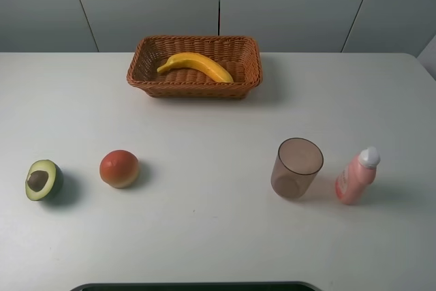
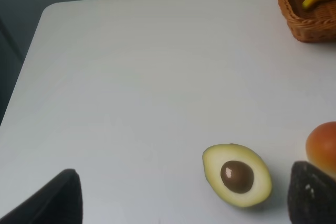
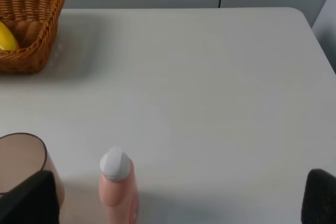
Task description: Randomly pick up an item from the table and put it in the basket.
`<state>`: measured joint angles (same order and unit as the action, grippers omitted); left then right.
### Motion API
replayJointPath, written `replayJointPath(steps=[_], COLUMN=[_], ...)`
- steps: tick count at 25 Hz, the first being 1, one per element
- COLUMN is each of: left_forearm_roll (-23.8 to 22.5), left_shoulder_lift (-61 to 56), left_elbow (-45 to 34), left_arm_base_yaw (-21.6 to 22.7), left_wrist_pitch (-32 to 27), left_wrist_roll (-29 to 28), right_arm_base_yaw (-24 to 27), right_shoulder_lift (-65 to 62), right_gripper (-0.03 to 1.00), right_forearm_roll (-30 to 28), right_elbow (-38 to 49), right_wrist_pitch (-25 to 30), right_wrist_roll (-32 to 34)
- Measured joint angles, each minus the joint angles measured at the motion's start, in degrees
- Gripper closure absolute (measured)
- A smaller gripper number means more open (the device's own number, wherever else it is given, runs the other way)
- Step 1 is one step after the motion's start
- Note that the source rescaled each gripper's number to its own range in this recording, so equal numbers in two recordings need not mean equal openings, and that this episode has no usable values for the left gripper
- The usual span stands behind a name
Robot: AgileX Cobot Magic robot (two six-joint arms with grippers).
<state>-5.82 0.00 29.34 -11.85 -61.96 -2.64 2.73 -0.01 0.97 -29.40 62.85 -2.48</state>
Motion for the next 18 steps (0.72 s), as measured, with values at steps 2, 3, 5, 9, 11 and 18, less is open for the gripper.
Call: replayJointPath(steps=[2,3,5,9,11,18], left_forearm_roll=[0.0,0.0,0.0,0.0,0.0,0.0], left_shoulder_lift=[0.0,0.0,0.0,0.0,0.0,0.0], left_elbow=[0.0,0.0,0.0,0.0,0.0,0.0], left_arm_base_yaw=[0.0,0.0,0.0,0.0,0.0,0.0], left_wrist_pitch=[0.0,0.0,0.0,0.0,0.0,0.0], left_wrist_roll=[0.0,0.0,0.0,0.0,0.0,0.0], right_arm_base_yaw=[0.0,0.0,0.0,0.0,0.0,0.0], right_shoulder_lift=[0.0,0.0,0.0,0.0,0.0,0.0], right_gripper=[-0.03,-0.03,-0.03,-0.03,-0.03,-0.03], right_forearm_roll=[0.0,0.0,0.0,0.0,0.0,0.0], right_elbow=[0.0,0.0,0.0,0.0,0.0,0.0], right_wrist_pitch=[0.0,0.0,0.0,0.0,0.0,0.0], right_wrist_roll=[0.0,0.09,0.09,0.09,0.09,0.09])
